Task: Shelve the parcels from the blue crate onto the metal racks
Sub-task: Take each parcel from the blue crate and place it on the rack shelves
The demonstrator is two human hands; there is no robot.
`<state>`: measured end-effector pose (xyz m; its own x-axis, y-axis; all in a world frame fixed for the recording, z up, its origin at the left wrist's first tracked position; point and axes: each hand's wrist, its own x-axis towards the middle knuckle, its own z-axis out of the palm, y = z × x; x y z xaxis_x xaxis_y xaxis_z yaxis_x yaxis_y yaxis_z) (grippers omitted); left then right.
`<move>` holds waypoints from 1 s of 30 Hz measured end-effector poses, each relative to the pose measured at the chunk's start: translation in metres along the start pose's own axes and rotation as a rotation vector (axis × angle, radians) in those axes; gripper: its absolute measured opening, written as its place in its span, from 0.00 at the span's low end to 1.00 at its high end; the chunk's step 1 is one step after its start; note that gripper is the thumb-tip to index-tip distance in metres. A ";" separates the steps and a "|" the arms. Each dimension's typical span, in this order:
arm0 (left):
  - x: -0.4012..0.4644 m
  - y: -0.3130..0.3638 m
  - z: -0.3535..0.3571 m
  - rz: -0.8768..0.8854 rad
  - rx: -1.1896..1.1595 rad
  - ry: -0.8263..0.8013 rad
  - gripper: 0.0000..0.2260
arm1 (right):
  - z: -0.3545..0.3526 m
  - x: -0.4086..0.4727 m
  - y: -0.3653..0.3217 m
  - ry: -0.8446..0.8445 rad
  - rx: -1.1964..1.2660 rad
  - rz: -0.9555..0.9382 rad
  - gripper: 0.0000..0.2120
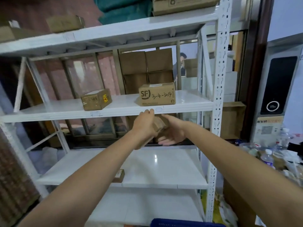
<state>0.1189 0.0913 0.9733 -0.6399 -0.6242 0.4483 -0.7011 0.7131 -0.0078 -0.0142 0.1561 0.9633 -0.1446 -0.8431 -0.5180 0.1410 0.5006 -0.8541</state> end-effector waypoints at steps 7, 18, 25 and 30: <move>-0.063 -0.106 -0.027 0.444 0.318 0.131 0.36 | 0.128 0.010 -0.001 -0.002 0.224 -0.104 0.22; -0.161 -0.339 -0.036 -0.808 -0.834 -0.225 0.36 | 0.291 0.082 0.028 -0.019 0.211 -0.134 0.18; -0.186 -0.430 -0.013 -1.080 -1.519 -0.208 0.16 | 0.374 0.163 0.015 -0.094 0.185 -0.095 0.17; -0.172 -0.505 0.028 -1.142 -1.549 -0.093 0.16 | 0.427 0.259 0.002 0.023 0.099 -0.222 0.25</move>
<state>0.5740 -0.1709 0.8749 -0.1982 -0.9052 -0.3760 0.0780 -0.3970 0.9145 0.3672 -0.1455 0.8475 -0.2043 -0.9251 -0.3202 0.1983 0.2812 -0.9389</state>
